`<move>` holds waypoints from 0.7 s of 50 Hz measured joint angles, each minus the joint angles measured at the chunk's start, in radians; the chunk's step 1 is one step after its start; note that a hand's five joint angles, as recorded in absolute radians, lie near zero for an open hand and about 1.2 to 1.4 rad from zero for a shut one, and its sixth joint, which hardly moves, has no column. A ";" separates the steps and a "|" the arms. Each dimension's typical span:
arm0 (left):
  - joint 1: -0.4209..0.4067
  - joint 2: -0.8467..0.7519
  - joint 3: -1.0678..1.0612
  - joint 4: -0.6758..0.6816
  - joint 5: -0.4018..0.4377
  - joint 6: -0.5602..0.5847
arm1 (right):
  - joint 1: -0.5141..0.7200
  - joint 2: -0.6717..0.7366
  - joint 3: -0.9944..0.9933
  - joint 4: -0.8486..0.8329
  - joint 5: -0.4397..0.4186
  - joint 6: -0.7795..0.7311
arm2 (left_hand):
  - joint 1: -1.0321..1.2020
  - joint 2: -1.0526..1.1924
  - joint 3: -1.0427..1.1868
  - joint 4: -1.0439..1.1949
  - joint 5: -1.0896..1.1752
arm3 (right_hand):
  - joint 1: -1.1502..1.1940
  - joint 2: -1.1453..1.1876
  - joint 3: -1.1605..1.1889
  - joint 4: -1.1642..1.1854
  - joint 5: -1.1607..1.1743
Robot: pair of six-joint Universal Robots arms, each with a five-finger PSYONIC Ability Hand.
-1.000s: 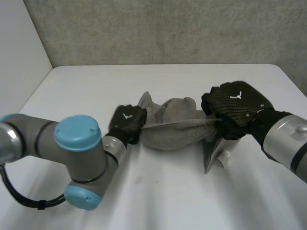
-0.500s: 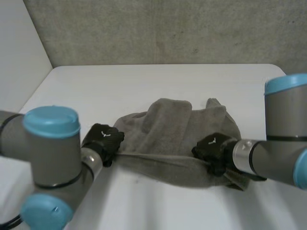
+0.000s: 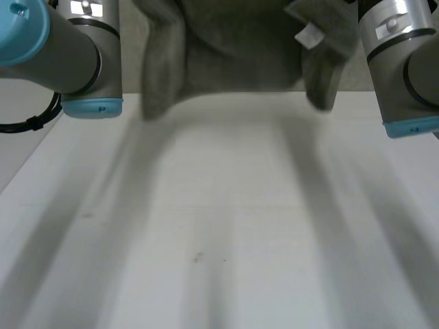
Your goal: Fold the towel.
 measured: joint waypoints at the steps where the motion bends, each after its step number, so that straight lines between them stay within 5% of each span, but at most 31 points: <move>1: 0.008 0.008 -0.042 0.004 0.001 -0.004 | -0.001 -0.008 0.028 0.027 -0.026 0.001 | 0.000 0.000 0.000 0.000 0.000 | 0.000 0.000 0.000 0.000 0.001; 18: 0.054 0.022 -0.766 -0.077 0.009 0.005 | -0.013 0.198 0.174 0.727 -0.261 -0.024 | 0.008 0.000 0.000 0.000 0.001 | 0.000 0.000 0.000 0.000 0.008; 28: 0.052 0.080 -0.925 -0.078 0.006 0.017 | -0.030 0.262 0.189 0.788 -0.257 -0.031 | 0.008 0.000 0.000 0.000 0.001 | 0.000 0.000 0.000 0.000 0.009; 34: 0.046 0.174 -0.961 -0.078 0.000 0.010 | -0.065 0.224 0.226 0.756 -0.257 0.098 | 0.008 0.000 0.000 0.000 0.001 | 0.000 0.000 0.000 0.000 0.009; 35: 0.045 0.188 -0.966 -0.078 -0.001 0.008 | -0.072 0.216 0.238 0.746 -0.257 0.130 | 0.008 0.000 0.000 0.000 0.001 | -0.169 -0.242 -0.236 -0.241 -0.196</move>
